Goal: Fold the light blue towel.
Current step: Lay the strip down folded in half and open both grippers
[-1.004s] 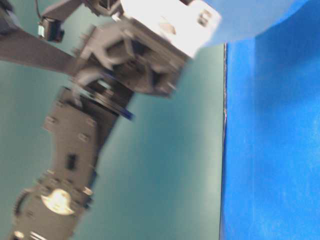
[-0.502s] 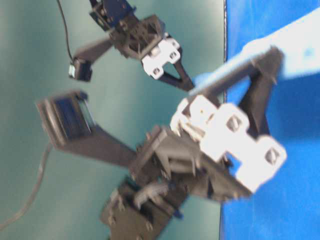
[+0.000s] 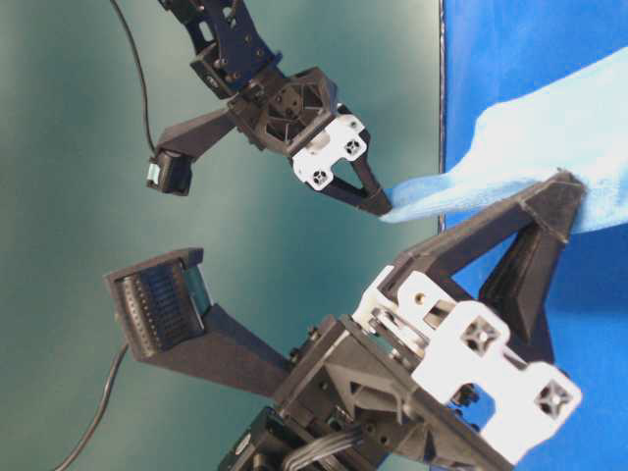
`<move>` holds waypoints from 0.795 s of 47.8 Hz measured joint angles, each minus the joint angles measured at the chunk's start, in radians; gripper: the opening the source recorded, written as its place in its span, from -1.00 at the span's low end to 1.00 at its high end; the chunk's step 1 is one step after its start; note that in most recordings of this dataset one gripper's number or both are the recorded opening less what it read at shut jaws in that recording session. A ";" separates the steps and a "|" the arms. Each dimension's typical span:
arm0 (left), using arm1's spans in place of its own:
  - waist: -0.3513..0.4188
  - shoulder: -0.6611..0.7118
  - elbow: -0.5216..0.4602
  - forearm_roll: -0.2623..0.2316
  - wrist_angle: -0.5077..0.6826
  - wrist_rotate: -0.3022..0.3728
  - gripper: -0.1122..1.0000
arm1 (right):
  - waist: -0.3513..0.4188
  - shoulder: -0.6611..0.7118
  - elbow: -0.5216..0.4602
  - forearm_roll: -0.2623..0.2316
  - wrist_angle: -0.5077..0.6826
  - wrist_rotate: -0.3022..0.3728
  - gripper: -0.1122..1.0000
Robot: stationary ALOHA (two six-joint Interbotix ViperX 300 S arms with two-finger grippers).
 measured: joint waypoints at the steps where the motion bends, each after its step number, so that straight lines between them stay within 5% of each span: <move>1: 0.000 0.000 0.000 0.000 0.000 0.000 -0.74 | 0.003 0.000 0.000 -0.002 -0.003 -0.002 -0.76; 7: -0.005 0.000 -0.008 0.000 0.000 0.002 -0.68 | 0.009 0.000 0.000 -0.006 -0.008 -0.009 -0.76; 13: -0.012 0.002 -0.020 0.000 0.000 0.006 -0.16 | 0.012 0.000 0.000 -0.021 -0.020 -0.012 -0.74; 20: -0.025 0.000 -0.025 0.000 -0.002 0.017 0.48 | 0.021 0.000 -0.002 -0.043 -0.032 -0.020 -0.06; 25: -0.025 0.000 -0.025 0.002 0.009 0.026 0.47 | 0.021 0.000 0.000 -0.046 -0.034 -0.020 0.33; 38: -0.018 -0.106 -0.008 0.002 0.121 0.026 0.42 | 0.025 -0.028 0.000 -0.052 -0.031 -0.018 0.19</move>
